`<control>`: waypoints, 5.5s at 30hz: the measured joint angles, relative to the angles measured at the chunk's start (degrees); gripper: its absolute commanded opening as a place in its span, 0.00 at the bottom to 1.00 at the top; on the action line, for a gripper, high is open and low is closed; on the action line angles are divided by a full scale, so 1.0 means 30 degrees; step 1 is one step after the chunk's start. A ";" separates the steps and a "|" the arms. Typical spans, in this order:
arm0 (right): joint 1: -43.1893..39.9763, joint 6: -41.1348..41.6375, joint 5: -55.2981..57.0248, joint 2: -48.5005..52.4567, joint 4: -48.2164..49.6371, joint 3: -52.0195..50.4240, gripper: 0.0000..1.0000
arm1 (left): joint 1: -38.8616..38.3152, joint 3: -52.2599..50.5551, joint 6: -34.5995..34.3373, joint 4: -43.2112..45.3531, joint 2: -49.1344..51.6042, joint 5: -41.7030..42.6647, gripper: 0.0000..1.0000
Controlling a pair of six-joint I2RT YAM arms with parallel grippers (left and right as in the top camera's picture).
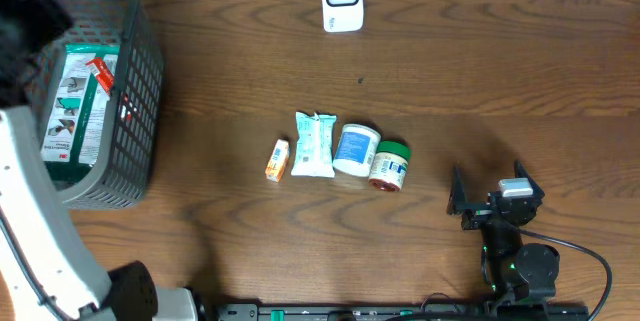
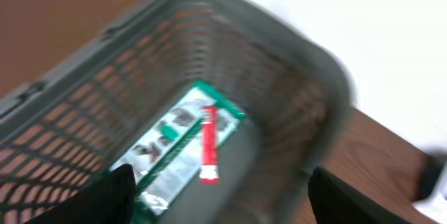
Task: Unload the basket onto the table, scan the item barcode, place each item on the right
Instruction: 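Move the left gripper into the basket and grasp the red box, then carry the red stick pack out of the basket toward the item row, then lower the red stick pack onto the table in front of the jar and release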
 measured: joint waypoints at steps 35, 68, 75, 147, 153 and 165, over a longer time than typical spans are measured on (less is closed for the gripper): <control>0.0000 0.0000 0.0000 0.0000 0.0007 0.0000 0.99 | 0.1523 -0.0852 -0.0335 0.4000 1.5154 0.2193 0.33; 0.0000 0.0000 0.0000 0.0000 0.0000 0.0000 0.99 | -0.2361 -0.0641 -0.0284 -0.4772 -0.0590 0.2091 0.07; 0.0000 0.0000 0.0000 0.0000 0.0007 0.0000 0.99 | -0.8000 -0.2696 -0.0219 -0.5799 -0.0386 0.2113 0.08; 0.0000 0.0000 -0.0007 0.0000 0.0000 0.0000 0.99 | -1.8950 -2.1529 0.8247 0.5078 -0.5836 0.4503 0.07; 0.0000 0.0000 0.0000 0.0000 0.0000 0.0000 0.99 | -2.1056 -2.1587 1.0040 0.5129 -0.2798 0.4583 0.08; 0.0000 0.0000 0.0000 0.0000 0.0000 0.0000 0.99 | -2.1318 -2.1719 1.0666 0.6149 -0.0634 0.4612 0.77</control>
